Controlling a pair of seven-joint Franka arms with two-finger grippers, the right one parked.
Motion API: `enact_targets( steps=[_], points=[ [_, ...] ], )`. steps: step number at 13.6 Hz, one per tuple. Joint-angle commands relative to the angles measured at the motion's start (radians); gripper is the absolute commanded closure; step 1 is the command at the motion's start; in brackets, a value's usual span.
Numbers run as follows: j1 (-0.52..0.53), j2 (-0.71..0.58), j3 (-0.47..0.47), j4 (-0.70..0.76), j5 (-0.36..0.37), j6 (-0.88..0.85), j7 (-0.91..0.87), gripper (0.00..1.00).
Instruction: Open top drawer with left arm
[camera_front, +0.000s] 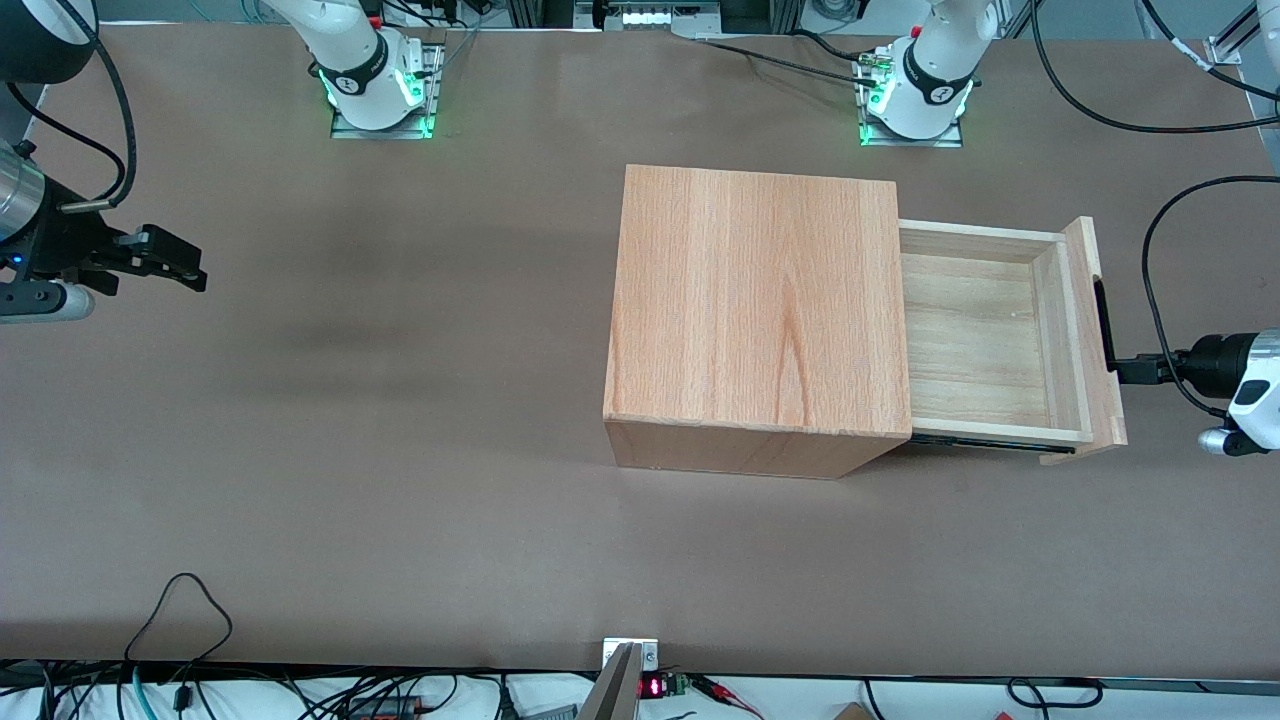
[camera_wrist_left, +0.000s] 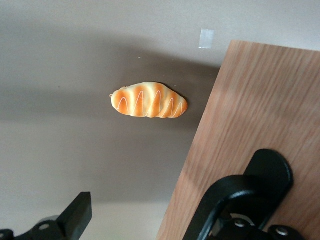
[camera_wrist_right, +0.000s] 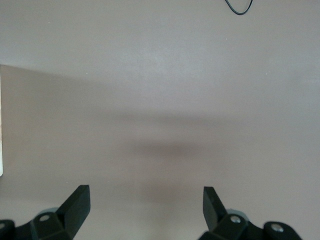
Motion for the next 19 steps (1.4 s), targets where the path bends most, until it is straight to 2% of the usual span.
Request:
enact_targets(
  steps=[1,7,11,13,19],
  points=[
    [0.017,0.061,0.001,0.048,-0.02,0.051,0.017,0.0],
    [0.017,0.047,-0.016,0.051,-0.025,0.036,0.011,0.0],
    [0.02,0.05,-0.009,0.086,-0.065,-0.001,0.009,0.0],
    [0.026,0.051,-0.004,0.086,-0.11,-0.012,0.011,0.0],
    [0.038,0.047,-0.01,0.115,-0.112,-0.035,0.012,0.0]
  ],
)
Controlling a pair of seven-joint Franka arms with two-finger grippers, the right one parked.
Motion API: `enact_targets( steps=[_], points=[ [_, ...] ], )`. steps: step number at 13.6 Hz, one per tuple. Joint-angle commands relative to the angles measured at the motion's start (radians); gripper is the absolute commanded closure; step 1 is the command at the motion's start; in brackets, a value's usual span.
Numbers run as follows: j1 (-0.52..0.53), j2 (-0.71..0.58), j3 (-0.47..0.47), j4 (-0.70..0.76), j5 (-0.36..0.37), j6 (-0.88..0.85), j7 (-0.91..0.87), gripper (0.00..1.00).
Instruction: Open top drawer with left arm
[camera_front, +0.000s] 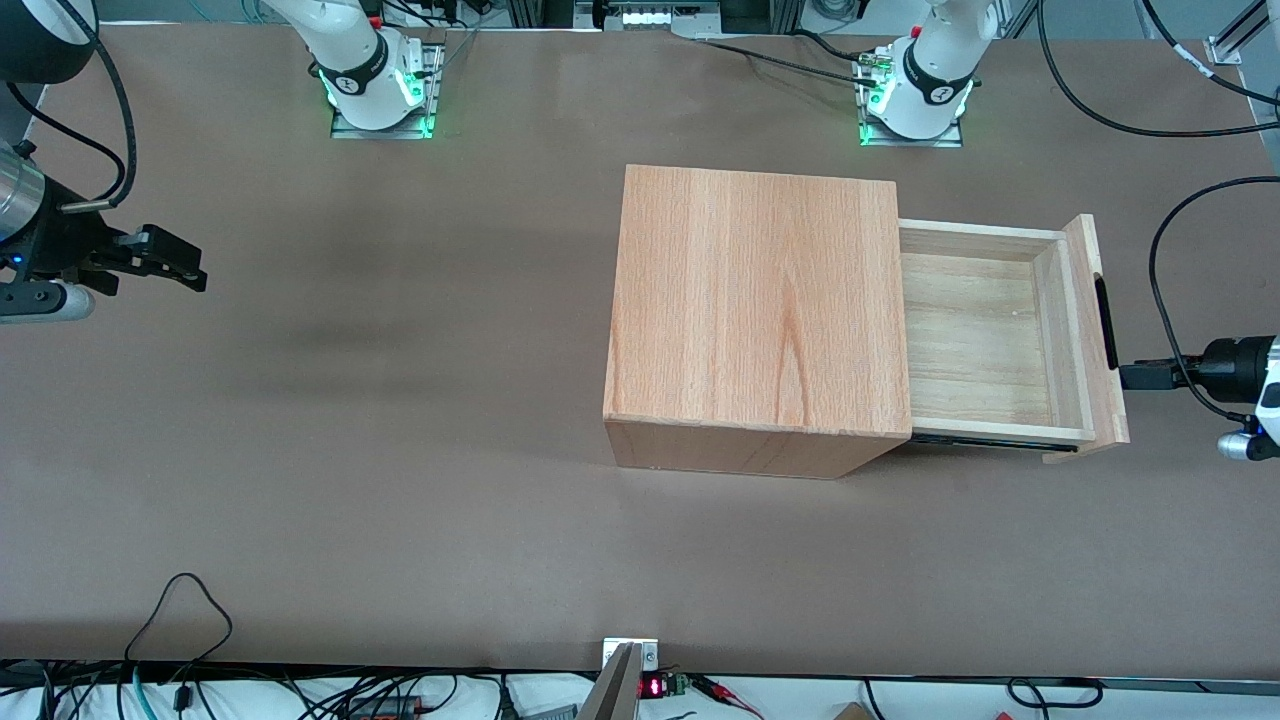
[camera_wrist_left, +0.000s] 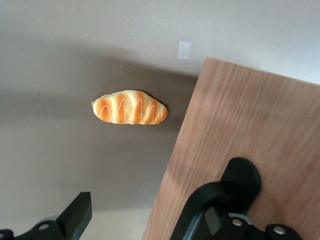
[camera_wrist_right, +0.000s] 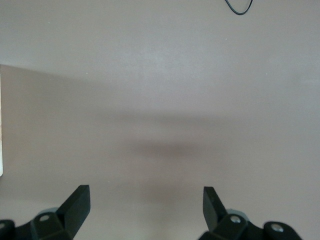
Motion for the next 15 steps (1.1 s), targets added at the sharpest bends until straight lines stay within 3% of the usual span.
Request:
enact_targets(
  steps=[1,15],
  points=[
    [0.01,0.032,-0.005,0.068,-0.023,-0.014,0.002,0.0],
    [0.011,0.024,0.005,0.199,-0.015,-0.15,-0.006,0.0]
  ],
)
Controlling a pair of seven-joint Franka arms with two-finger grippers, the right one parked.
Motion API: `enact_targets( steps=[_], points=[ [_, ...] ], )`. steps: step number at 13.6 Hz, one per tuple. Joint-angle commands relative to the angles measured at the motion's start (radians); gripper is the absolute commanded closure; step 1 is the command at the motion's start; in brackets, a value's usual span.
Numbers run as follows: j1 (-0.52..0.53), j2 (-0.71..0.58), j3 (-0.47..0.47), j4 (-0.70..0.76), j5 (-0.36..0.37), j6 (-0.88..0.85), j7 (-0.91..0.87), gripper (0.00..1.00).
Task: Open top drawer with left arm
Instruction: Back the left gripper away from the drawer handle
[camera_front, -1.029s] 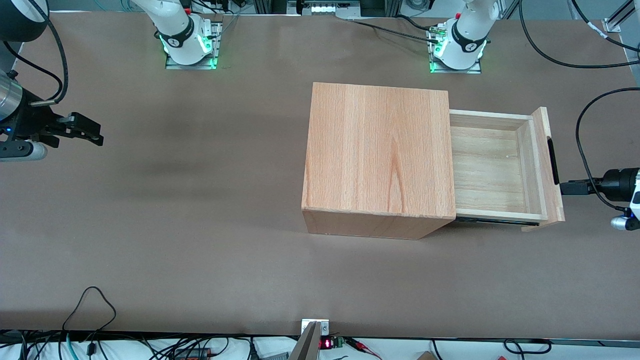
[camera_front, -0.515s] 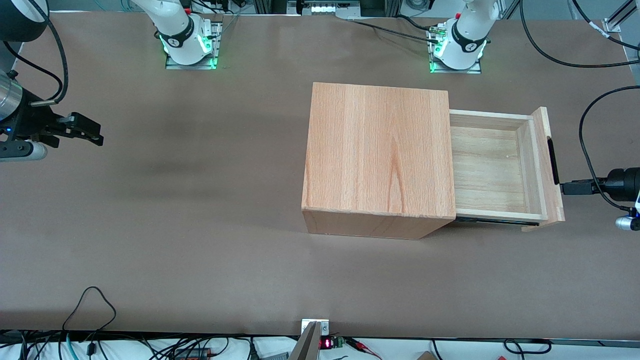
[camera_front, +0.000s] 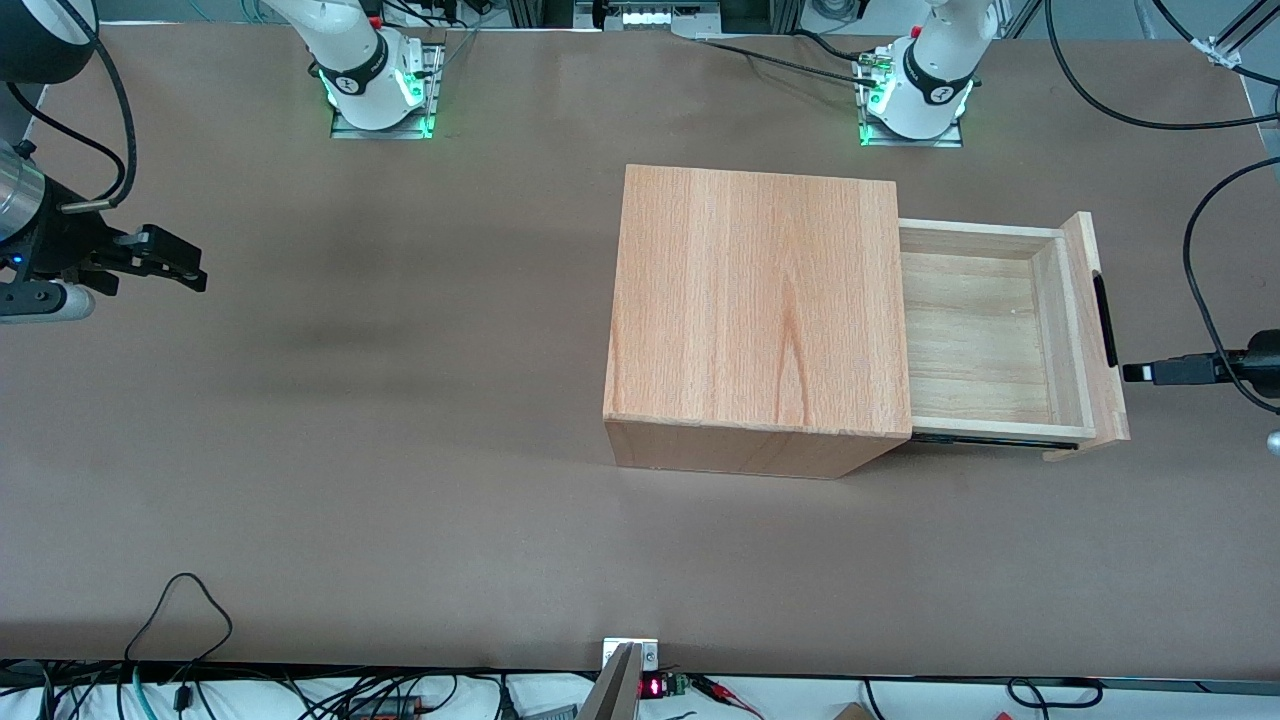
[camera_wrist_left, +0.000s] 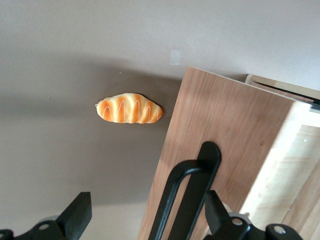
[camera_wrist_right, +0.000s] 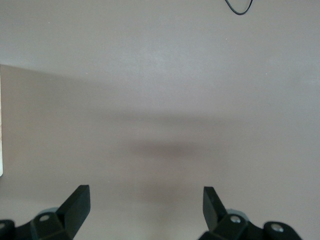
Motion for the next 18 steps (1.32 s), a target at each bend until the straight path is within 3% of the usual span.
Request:
enact_targets(
  steps=[1,8,10,13,18],
  points=[
    [0.003,0.021,0.004,0.09,-0.015,-0.073,-0.005,0.0],
    [-0.006,-0.037,0.001,0.098,-0.009,-0.123,-0.021,0.0],
    [-0.019,-0.066,-0.011,0.098,0.051,-0.126,-0.048,0.0],
    [-0.046,-0.102,-0.013,0.098,0.063,-0.149,-0.064,0.0],
    [-0.154,-0.18,-0.013,0.098,0.145,-0.154,-0.126,0.0]
  ],
)
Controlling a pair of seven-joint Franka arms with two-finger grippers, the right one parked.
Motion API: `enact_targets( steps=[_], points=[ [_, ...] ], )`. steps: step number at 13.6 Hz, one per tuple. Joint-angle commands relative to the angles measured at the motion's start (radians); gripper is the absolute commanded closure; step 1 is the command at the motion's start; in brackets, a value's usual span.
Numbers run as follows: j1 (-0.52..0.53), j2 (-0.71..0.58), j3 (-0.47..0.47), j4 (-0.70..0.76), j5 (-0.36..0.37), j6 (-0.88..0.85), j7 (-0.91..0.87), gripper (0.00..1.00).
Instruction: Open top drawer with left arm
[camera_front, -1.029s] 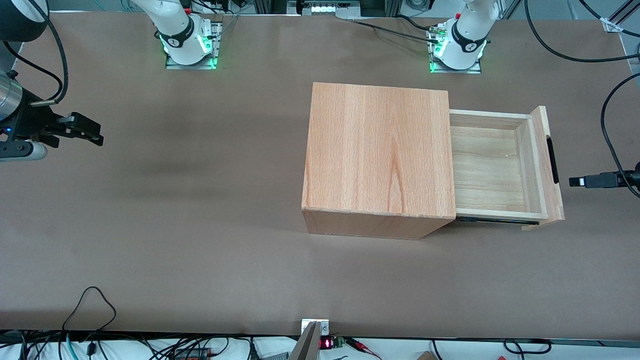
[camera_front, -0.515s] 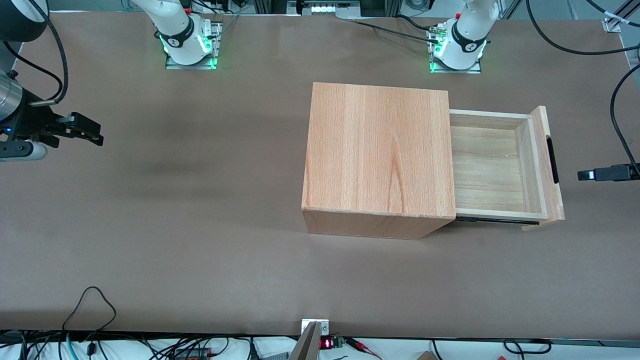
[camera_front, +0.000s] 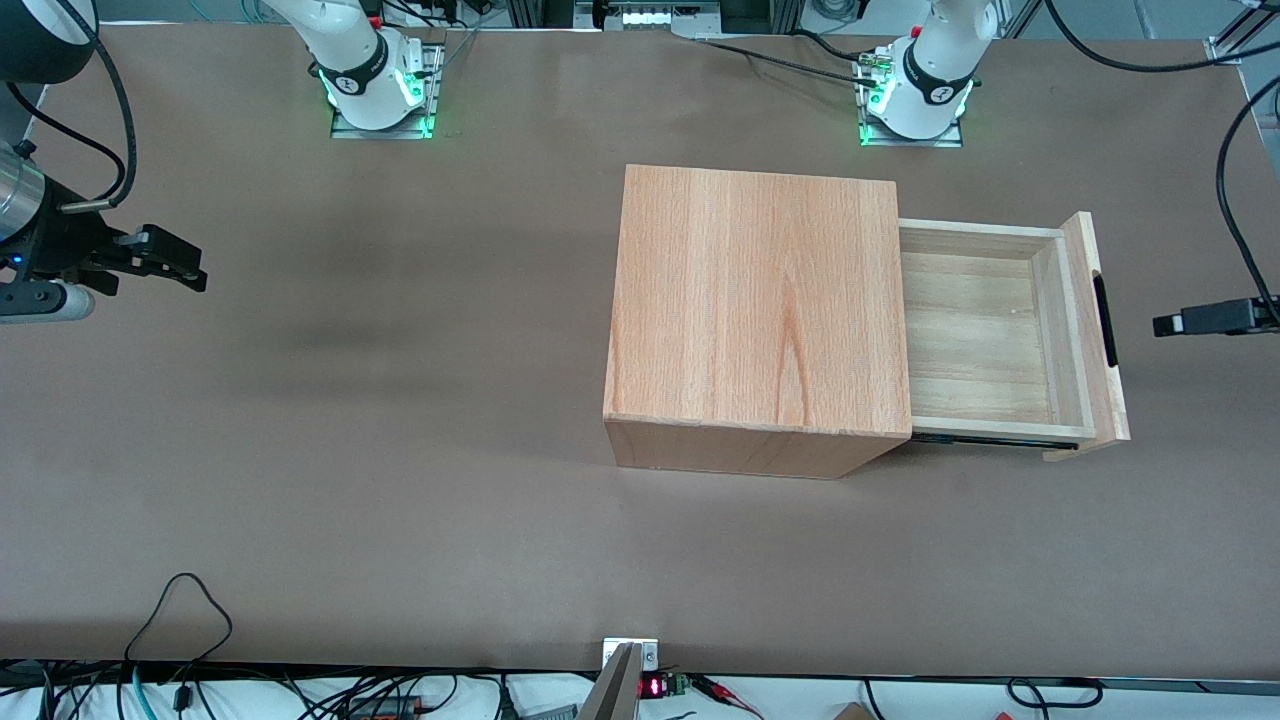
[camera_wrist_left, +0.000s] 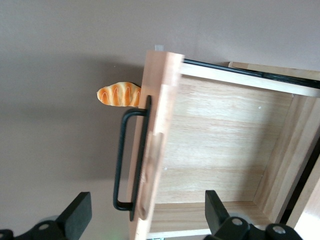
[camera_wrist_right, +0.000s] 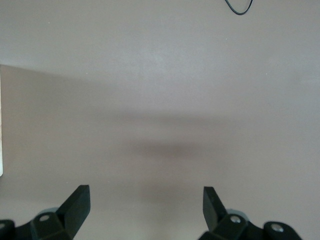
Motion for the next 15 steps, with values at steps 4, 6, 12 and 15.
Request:
enact_targets(
  steps=[4,6,12,15],
  points=[
    [-0.106,-0.076,0.001,-0.001,0.038,-0.036,-0.052,0.0],
    [-0.136,-0.09,0.001,-0.001,0.049,-0.038,-0.06,0.0],
    [-0.19,-0.097,0.001,-0.004,0.055,-0.059,-0.103,0.0],
    [-0.251,-0.106,0.001,-0.003,0.073,-0.076,-0.175,0.0]
  ],
)
